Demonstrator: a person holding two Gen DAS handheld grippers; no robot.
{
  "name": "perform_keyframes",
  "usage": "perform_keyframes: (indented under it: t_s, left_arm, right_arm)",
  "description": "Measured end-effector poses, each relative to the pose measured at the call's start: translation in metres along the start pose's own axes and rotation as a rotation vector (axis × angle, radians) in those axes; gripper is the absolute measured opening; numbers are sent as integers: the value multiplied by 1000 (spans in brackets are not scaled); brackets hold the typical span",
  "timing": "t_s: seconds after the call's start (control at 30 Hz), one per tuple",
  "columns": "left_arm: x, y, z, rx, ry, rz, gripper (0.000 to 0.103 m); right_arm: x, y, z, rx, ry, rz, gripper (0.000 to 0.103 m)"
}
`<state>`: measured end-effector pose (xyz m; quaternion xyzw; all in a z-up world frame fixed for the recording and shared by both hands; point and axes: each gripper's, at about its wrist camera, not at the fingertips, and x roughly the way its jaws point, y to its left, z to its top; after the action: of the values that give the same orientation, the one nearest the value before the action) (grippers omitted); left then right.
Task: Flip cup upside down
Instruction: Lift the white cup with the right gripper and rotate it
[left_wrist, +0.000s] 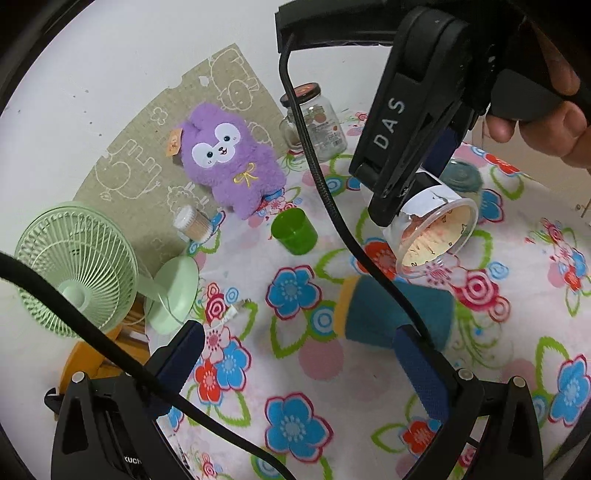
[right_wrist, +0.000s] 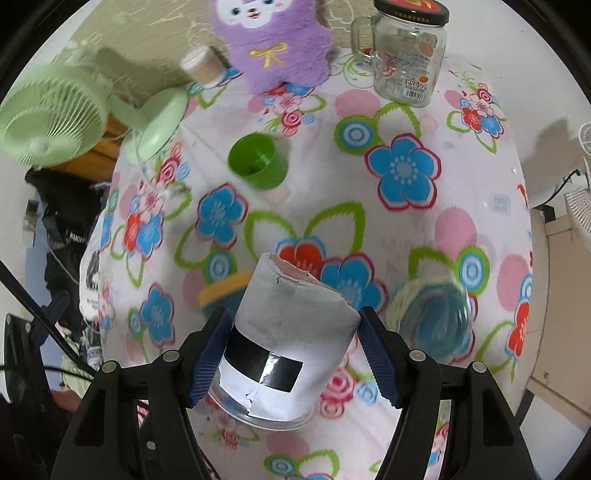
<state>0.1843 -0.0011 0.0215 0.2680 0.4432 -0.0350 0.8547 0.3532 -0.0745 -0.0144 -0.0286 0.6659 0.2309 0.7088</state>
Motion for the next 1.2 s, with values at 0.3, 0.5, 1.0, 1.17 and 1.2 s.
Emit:
perform_keyframes:
  t_s: [0.3,0.5,1.0,1.17,1.2]
  left_arm:
    - [-38,-22,-36,-5,-9,-28,103]
    - [-58,-38,-60,0,-15,-53,103]
    - [-74,-61,-96,-16,-19,-104,103]
    - [-73,-62,-103,-47,-11,-122,103]
    - [-73,-61,-105,-53,-8,-125,103]
  right_arm:
    - [-7,13,-72,-35,9,-1,72]
    - [-4,12,-125,-82,5,-20,72]
    - [35,-4,-217,-132,52,-28,72]
    - [50,-2,-220,-156,83,-41,74]
    - [53,-2,-221,-160,88,-45,74]
